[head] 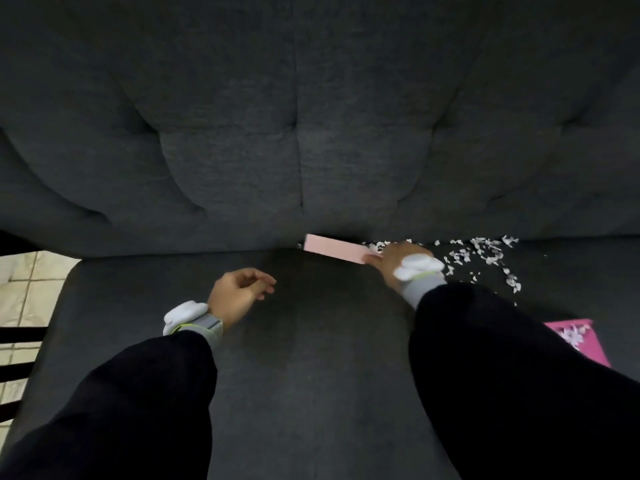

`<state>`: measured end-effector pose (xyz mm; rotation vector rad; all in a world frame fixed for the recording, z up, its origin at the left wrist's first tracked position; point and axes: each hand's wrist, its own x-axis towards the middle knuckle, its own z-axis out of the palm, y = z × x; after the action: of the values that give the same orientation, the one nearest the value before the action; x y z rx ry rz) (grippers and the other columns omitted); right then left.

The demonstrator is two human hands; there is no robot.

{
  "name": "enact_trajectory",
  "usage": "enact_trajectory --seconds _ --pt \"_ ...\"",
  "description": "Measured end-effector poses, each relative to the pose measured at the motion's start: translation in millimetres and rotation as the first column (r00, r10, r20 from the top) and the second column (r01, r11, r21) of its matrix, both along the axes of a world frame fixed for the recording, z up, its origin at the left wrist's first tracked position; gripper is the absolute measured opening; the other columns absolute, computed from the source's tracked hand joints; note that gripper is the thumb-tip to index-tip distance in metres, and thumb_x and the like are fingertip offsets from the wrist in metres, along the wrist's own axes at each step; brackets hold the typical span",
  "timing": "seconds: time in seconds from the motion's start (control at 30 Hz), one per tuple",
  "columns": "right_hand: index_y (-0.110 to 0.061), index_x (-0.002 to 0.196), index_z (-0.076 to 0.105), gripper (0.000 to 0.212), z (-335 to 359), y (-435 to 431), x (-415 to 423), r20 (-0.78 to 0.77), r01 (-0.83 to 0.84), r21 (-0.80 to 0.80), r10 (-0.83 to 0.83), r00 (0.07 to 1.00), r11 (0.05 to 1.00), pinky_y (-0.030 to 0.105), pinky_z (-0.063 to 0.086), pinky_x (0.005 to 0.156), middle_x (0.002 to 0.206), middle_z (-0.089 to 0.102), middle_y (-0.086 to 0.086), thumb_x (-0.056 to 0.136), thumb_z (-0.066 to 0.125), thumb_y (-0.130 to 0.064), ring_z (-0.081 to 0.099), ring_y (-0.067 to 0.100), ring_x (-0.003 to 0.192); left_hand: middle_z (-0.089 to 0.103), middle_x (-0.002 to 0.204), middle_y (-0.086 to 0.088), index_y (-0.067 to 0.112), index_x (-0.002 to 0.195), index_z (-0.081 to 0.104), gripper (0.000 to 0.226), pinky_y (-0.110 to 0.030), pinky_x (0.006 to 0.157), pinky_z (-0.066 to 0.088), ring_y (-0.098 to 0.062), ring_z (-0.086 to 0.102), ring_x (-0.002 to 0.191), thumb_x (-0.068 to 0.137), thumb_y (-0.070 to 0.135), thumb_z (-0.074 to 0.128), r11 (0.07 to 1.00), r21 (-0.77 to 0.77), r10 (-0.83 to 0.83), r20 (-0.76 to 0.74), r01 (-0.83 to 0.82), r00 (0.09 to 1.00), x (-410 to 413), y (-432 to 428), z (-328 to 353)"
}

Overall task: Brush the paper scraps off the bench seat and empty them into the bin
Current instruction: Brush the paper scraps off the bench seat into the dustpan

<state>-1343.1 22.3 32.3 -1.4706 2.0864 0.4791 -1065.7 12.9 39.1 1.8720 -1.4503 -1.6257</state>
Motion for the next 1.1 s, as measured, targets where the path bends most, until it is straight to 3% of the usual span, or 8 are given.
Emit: enact_trajectory --seconds 0.17,0.37,0.57,0.73,0.8,0.97,1.03,1.1 --pt "-0.011 0.114 0.062 0.064 7.2 25.5 -68.3 -0.087 0.139 0.099 -0.131 0.988 0.985 0.038 0.047 0.092 0.123 0.061 0.015 0.090 0.036 -0.064 0.058 0.032 0.113 0.067 0.073 0.001 0.015 0.078 0.065 0.023 -0.003 0.050 0.040 0.008 0.058 0.052 0.091 0.002 0.051 1.000 0.014 -0.010 -0.001 0.010 1.000 -13.8 -4.4 4.7" --pt "-0.006 0.113 0.063 0.068 31.8 42.6 -96.8 -0.180 0.135 0.153 -0.107 0.978 0.979 0.033 0.045 0.084 0.121 0.062 0.016 0.092 0.030 -0.063 0.060 0.031 0.110 0.068 0.059 0.013 0.019 0.076 0.066 0.026 -0.002 0.050 0.039 0.007 0.058 0.053 0.090 0.003 0.052 1.000 0.006 -0.012 0.008 0.012 1.000 -23.1 2.2 12.1" --pt "-0.013 0.113 0.065 0.061 41.8 69.1 -35.8 0.061 0.113 0.066 -0.118 0.991 0.991 0.032 0.045 0.087 0.120 0.062 0.020 0.096 0.025 -0.056 0.058 0.035 0.112 0.069 0.067 0.009 0.022 0.074 0.066 0.028 -0.003 0.050 0.040 0.002 0.059 0.055 0.090 0.004 0.053 1.000 -0.015 0.022 0.014 -0.022 1.000 -25.4 25.9 19.6" --pt "-0.012 0.109 0.067 0.054 0.4 101.9 32.6 0.257 0.212 0.131 -0.239 0.936 0.969 0.032 0.045 0.085 0.116 0.065 0.018 0.096 0.034 -0.053 0.059 0.036 0.110 0.069 0.067 0.007 0.022 0.073 0.067 0.026 -0.004 0.050 0.039 -0.007 0.059 0.060 0.089 0.005 0.055 0.998 -0.033 0.057 0.002 -0.057 0.998 -27.5 46.0 20.5" --pt "-0.012 0.109 0.067 0.052 -7.4 113.1 33.1 0.253 0.283 0.119 -0.304 0.918 0.952 0.032 0.045 0.085 0.116 0.065 0.018 0.095 0.036 -0.052 0.059 0.035 0.110 0.069 0.066 0.008 0.020 0.073 0.067 0.025 -0.004 0.050 0.039 -0.009 0.059 0.062 0.089 0.005 0.055 0.997 -0.041 0.064 -0.016 -0.064 0.998 -28.3 52.9 22.3" --pt "-0.008 0.118 0.063 0.053 -7.6 128.3 -11.9 0.051 0.555 0.011 -0.554 0.831 0.832 0.034 0.045 0.090 0.121 0.062 0.019 0.099 0.029 -0.044 0.057 0.036 0.114 0.069 0.074 0.002 0.022 0.074 0.066 0.024 -0.003 0.050 0.039 -0.008 0.059 0.064 0.090 0.007 0.054 0.999 -0.035 0.007 -0.009 -0.007 1.000 -26.8 66.5 22.0" --pt "-0.002 0.115 0.064 0.056 -2.5 130.0 -15.5 0.066 0.643 -0.021 -0.640 0.765 0.766 0.035 0.043 0.092 0.121 0.061 0.022 0.100 0.027 -0.042 0.056 0.036 0.115 0.069 0.073 0.003 0.023 0.074 0.066 0.024 -0.002 0.050 0.039 -0.009 0.059 0.064 0.090 0.009 0.055 0.999 -0.033 0.002 -0.009 -0.002 1.000 -24.6 69.1 23.0" --pt "-0.001 0.112 0.064 0.055 5.1 131.4 -5.2 0.124 0.648 -0.051 -0.639 0.759 0.760 0.035 0.043 0.091 0.119 0.062 0.023 0.100 0.028 -0.041 0.056 0.038 0.114 0.069 0.074 0.003 0.022 0.074 0.066 0.023 -0.002 0.050 0.038 -0.008 0.058 0.063 0.090 0.009 0.055 1.000 -0.031 -0.004 -0.012 0.004 1.000 -23.0 70.9 25.6"
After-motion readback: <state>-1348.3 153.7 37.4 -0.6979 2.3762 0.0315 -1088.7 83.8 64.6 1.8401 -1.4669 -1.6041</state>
